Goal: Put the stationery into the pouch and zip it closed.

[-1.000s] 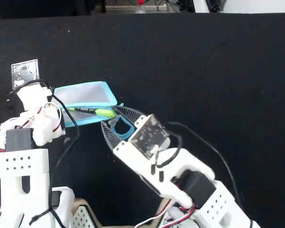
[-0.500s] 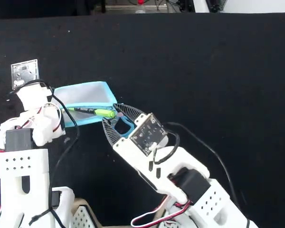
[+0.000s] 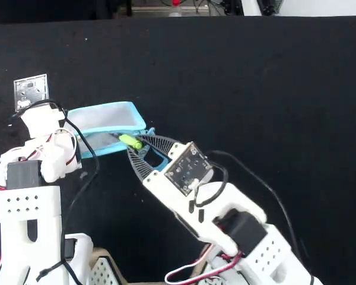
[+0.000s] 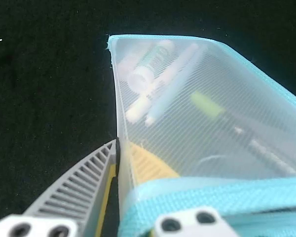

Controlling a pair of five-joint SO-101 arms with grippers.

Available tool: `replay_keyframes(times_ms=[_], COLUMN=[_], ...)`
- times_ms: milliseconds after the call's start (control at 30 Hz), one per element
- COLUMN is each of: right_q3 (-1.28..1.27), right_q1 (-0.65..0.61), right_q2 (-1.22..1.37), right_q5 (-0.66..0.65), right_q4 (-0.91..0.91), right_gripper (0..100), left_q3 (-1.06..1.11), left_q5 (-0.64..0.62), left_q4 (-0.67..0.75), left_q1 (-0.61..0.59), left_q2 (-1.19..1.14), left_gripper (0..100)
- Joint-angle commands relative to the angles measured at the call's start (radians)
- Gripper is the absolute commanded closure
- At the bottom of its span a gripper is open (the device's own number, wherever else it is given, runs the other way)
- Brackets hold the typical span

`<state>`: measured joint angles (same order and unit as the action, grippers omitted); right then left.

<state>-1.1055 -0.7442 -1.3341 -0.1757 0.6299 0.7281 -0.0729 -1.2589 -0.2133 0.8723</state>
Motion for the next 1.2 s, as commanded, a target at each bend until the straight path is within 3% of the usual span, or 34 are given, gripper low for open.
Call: replay_keyframes(times_ms=[0, 233, 567, 667, 800, 967, 1167], right_q3=[0.182, 0.297, 0.667, 0.687, 0.69, 0.685, 0.664], right_q1=[0.02, 0.02, 0.017, -0.026, -0.104, -0.126, 0.005], right_q2=[-0.004, 0.148, 0.527, 0.576, 0.544, 0.41, 0.325], right_q5=[-0.071, -0.126, -0.129, -0.126, -0.13, -0.13, -0.132], right_q4=[0.141, 0.227, 0.471, 0.489, 0.502, 0.505, 0.517], right_gripper=[98.8, 98.8, 98.4, 91.9, 80.8, 82.2, 82.5], left_q3=[0.022, 0.022, 0.022, 0.022, 0.022, 0.022, 0.022], left_q5=[0.005, 0.005, 0.005, 0.005, 0.005, 0.005, 0.005], left_q4=[0.003, 0.006, 0.005, 0.005, 0.002, 0.0, 0.0], left_q1=[-0.004, -0.004, -0.004, -0.004, -0.004, -0.004, -0.004], left_q2=[-0.028, -0.031, -0.032, -0.032, -0.029, -0.028, -0.026], left_gripper=[97, 97, 97, 97, 97, 97, 97])
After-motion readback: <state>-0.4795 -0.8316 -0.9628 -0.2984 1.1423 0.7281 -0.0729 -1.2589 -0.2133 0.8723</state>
